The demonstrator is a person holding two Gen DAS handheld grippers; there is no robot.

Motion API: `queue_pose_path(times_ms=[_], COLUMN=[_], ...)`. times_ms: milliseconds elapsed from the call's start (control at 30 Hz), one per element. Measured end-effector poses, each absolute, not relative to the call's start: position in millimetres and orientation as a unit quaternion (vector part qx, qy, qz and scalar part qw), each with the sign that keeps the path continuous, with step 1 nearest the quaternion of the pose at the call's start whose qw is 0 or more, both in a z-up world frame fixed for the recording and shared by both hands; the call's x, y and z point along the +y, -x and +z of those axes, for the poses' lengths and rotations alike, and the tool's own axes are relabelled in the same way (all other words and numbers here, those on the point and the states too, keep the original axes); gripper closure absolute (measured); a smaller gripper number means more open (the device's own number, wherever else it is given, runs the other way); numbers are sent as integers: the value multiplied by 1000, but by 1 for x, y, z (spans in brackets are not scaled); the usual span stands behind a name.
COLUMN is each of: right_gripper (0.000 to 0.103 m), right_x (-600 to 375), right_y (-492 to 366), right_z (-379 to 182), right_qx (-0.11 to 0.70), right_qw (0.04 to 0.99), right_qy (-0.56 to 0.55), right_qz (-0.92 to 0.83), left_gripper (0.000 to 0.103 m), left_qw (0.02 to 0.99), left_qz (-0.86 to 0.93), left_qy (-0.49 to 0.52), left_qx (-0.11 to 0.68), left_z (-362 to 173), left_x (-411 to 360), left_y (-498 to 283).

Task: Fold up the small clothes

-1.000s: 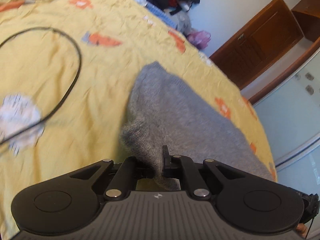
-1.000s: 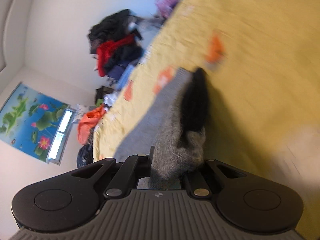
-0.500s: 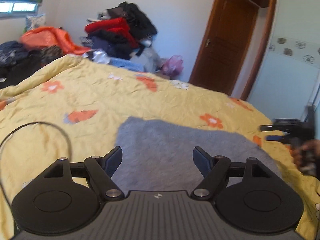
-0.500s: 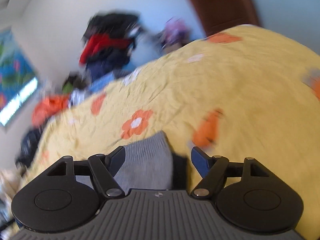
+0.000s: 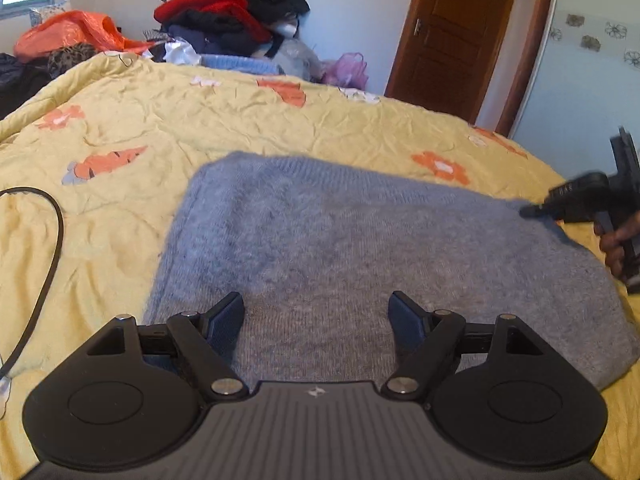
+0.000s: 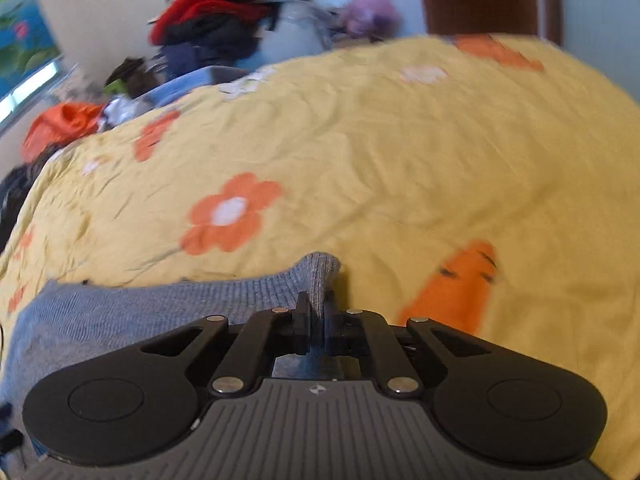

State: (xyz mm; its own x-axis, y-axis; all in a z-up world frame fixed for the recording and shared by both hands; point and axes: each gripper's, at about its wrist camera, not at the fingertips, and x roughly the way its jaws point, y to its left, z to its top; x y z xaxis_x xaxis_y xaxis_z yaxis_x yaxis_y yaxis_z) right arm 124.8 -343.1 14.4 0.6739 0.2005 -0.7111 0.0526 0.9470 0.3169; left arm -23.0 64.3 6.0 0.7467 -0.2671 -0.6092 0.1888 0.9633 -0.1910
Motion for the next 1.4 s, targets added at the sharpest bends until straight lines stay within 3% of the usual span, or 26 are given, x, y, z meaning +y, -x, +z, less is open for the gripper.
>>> queue_pose_path(times_ms=[67,133,233,300,500,567,700,800,933,1067,1233,1400], right_gripper=[87,54,43,37,40,41,40,31,27,24,21,19], right_x=[-336,-329,-310,-282,-232,-246,-263,-250,-249,-246,-246,-246], right_y=[-114,-98,-69,-63,-73,-58,-48,-53,-50,-50,-50,-50], right_z=[16,32,61,67,19,-2,-2,-3,-1,-1,-1,-1], right_qx=[394,367,283,283,338,310,302,309,306,306,307,306], right_qw=[905,917,942,942,939,951,952,951,952,952,952,952], right_qy=[-154,-157,-177,-169,-60,-21,-44,-16,-19,-12,-12,-11], right_qz=[38,10,22,62,23,1,-13,-10,-3,-4,0,-1], left_gripper=[24,23,22,22,20,15,9,8,8,8,8,8], left_qw=[929,935,949,951,931,938,937,939,953,952,931,913], left_qz=[-123,-137,-132,-112,-56,-65,-73,-67,-34,-30,-11,-13], left_qy=[59,58,25,10,-26,-32,-22,-25,14,116,215,258], left_qx=[343,322,284,287,360,339,341,337,300,282,294,315], left_z=[15,34,60,59,6,-2,-4,0,21,38,30,20], left_x=[63,62,49,37,16,23,28,26,49,96,140,150], left_y=[21,23,9,-17,-82,-76,-81,-79,-36,35,108,123])
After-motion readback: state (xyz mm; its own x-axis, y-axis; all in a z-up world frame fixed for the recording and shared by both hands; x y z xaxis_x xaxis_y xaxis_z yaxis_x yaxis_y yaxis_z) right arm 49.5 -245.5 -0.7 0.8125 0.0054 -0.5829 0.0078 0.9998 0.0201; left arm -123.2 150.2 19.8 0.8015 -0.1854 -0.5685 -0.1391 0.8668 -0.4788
